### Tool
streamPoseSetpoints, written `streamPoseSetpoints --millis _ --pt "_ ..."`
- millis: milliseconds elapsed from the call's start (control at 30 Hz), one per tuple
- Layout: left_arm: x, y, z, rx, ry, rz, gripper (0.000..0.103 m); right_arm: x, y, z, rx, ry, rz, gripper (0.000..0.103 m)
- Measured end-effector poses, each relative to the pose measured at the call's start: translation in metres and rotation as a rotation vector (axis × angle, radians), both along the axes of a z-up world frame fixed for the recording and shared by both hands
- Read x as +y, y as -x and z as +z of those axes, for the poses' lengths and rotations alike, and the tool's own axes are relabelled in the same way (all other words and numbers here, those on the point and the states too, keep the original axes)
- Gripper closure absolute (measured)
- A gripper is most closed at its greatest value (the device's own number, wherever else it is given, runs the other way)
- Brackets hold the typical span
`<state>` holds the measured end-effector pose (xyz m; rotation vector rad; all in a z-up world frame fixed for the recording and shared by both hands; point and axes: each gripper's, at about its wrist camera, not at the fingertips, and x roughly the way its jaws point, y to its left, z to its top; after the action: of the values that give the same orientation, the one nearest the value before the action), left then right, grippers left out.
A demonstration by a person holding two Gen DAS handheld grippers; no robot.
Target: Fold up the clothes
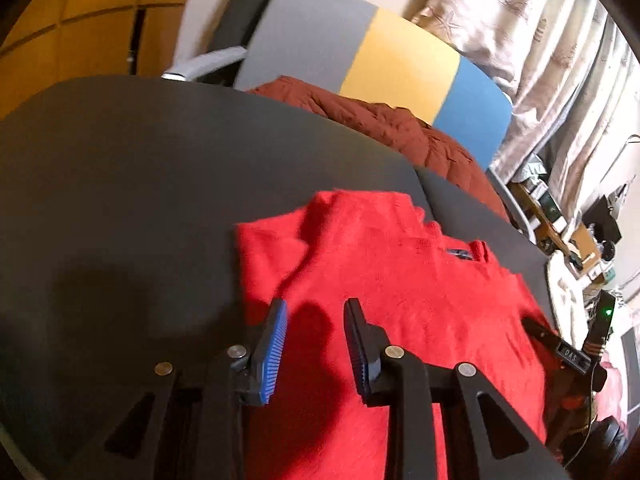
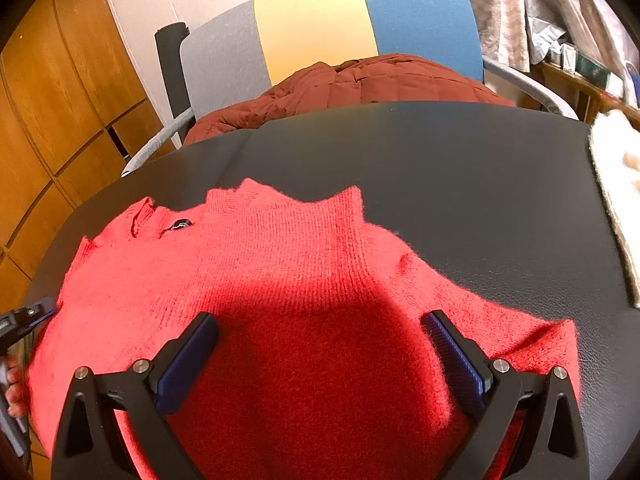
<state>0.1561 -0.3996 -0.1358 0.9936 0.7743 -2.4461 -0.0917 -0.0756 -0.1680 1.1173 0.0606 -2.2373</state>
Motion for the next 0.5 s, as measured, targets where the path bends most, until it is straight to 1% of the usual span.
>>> streamPoseSetpoints --millis 67,133,200,267,367,433,500 --pt "-0.004 -0.011 0.001 -0.011 0.002 0.006 0.073 0.000 0.001 0.000 0.000 0.002 0.000 0.000" --pt "-0.011 -0.016 -0.002 -0.018 -0.027 -0.005 0.072 0.000 0.001 0.000 0.000 0.002 0.001 0.000" --pt "-0.020 -0.016 -0.008 -0.009 -0.102 -0.024 0.071 0.000 0.001 0.000 0.001 0.001 0.001 0.000" --pt "-0.028 -0.015 -0.013 -0.002 -0.172 -0.042 0.068 0.000 0.001 0.000 0.002 0.000 0.001 0.000" --pt "-0.030 -0.007 -0.017 -0.018 -0.185 -0.046 0.063 0.000 0.001 0.000 0.002 -0.001 0.001 0.000" --pt "-0.031 -0.002 -0.020 -0.029 -0.195 -0.048 0.057 0.001 0.001 0.000 0.002 0.001 0.001 0.000" --pt "-0.032 0.003 -0.023 -0.040 -0.204 -0.051 0.056 0.001 0.001 0.000 0.001 0.002 0.001 0.000"
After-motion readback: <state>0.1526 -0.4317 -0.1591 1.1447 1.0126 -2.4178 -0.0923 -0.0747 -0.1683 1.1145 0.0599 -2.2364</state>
